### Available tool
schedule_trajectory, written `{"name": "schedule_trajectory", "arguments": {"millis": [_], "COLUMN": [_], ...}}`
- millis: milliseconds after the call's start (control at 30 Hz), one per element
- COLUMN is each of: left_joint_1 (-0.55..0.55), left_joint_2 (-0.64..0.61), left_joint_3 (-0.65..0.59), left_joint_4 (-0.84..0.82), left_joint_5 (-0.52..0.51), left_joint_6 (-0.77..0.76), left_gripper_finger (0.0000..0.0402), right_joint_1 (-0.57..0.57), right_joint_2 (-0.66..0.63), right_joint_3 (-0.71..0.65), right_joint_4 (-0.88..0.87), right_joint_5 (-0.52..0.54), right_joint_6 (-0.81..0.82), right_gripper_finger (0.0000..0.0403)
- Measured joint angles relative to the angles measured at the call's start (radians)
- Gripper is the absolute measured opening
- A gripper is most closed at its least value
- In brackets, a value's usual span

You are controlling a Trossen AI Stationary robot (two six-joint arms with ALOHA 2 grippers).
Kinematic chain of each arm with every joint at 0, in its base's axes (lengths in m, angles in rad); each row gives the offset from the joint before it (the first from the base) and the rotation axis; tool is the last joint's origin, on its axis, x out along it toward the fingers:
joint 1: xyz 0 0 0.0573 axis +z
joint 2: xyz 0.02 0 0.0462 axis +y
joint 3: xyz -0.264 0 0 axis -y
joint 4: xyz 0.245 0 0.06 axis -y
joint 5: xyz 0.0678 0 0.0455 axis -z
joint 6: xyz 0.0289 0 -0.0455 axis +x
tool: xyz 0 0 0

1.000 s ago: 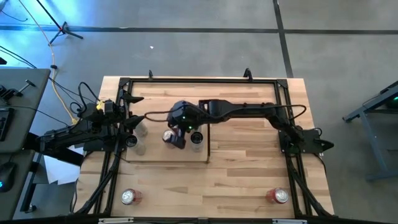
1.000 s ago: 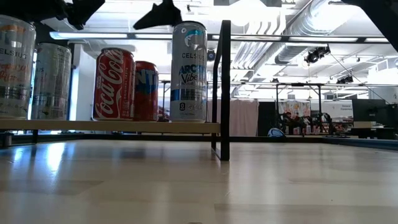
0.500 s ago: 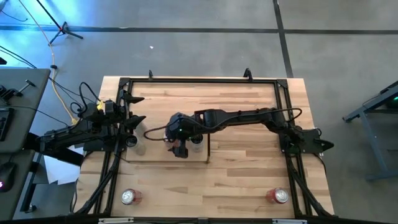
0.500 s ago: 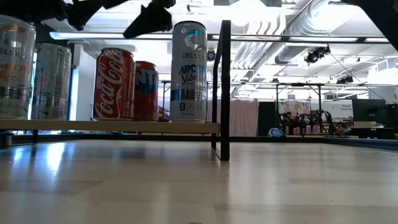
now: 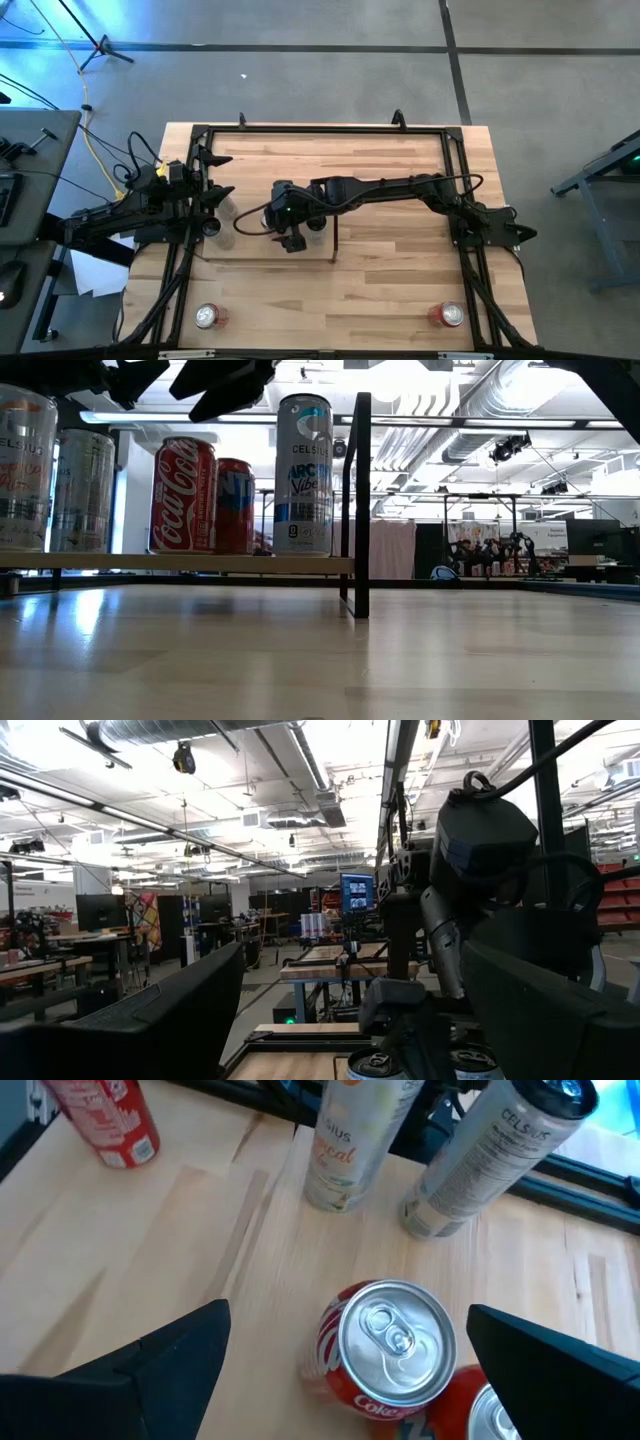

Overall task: Place canned beverage on shelf
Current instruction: Put the right red white soda can on the shelf

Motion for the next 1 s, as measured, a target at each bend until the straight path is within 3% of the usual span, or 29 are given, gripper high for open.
{"name": "schedule_trajectory", "arguments": {"millis": [533, 1000], "left_joint_1": [0.0, 0.0], "left_joint_2": [0.0, 0.0], "left_joint_3": [0.0, 0.0], "left_joint_4": [0.0, 0.0], "left_joint_5": [0.0, 0.001], "left_joint_6": [0.0, 0.0], "left_gripper_finger": [0.0346, 0.0346], "right_joint_1": [-0.011, -0.033], "right_joint_2": [0.0, 0.075], "right_joint_3": [0.0, 0.002], "right_joint_4": [-0.024, 0.015], "right_joint_5": [-0.011, -0.03], "right_joint_6": [-0.058, -0.119], "right_gripper_finger": [0.0395, 0.0394]}}
